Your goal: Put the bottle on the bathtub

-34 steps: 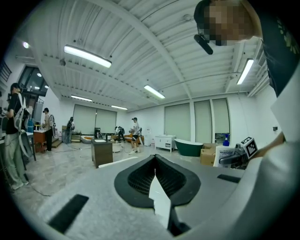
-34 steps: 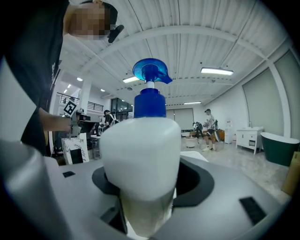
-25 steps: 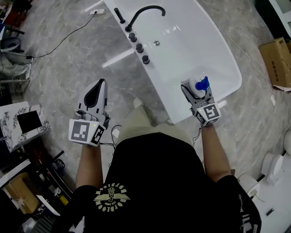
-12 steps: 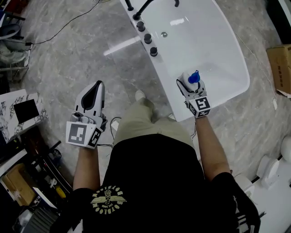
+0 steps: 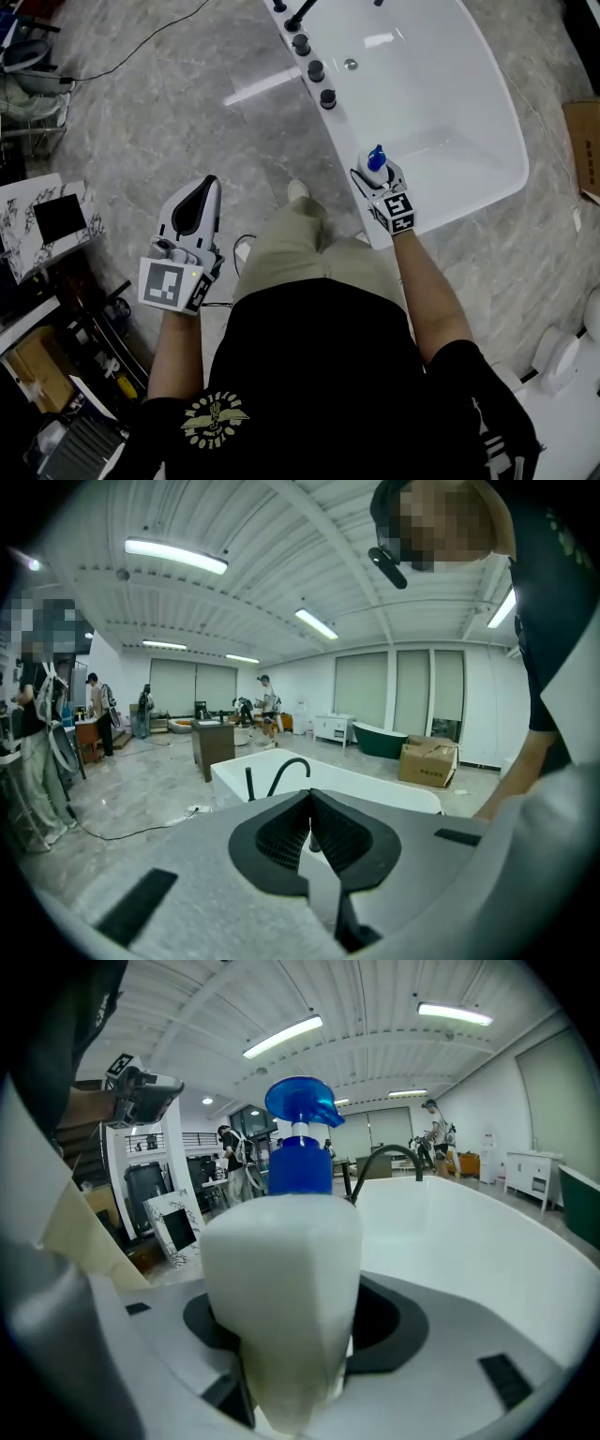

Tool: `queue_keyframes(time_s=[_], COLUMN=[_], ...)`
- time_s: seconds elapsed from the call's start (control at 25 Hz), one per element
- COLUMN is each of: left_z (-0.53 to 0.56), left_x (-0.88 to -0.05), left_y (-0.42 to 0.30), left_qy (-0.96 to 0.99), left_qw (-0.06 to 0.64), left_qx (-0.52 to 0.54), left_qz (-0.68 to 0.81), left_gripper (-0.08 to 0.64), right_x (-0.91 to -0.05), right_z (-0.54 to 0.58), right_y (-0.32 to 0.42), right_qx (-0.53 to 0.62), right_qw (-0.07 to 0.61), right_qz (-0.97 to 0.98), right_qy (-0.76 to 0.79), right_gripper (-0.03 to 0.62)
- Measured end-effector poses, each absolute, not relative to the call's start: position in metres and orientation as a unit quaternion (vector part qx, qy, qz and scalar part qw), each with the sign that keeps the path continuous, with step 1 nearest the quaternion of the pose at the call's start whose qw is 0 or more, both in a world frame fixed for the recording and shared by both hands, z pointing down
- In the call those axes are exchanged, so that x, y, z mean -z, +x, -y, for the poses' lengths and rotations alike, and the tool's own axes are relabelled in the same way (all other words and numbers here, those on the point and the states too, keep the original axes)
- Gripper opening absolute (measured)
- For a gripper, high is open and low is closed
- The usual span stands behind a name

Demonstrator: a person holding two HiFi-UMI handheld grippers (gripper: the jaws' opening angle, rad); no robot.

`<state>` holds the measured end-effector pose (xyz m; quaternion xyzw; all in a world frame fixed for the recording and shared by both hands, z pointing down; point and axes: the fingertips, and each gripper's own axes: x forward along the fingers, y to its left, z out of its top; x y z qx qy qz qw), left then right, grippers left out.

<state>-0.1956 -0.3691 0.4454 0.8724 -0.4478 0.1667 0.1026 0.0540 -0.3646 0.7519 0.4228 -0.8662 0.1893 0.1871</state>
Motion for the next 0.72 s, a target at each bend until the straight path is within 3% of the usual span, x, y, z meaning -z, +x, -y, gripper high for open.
queue_keyframes(time_s=[0.72], left_z=[0.338], left_x=[-0.463], left_y=[-0.185], left_qy=[0.873], left_qw=[0.117], left_qx=[-0.2], left_qz=[0.429], left_gripper=[0.009], right_x=[-0.79], right_z=[0.384], right_y=[0.028], right_qx=[-0.164], right_qw=[0.176], right_qz=[0.871], right_qy=[0.428], right_gripper=[0.267])
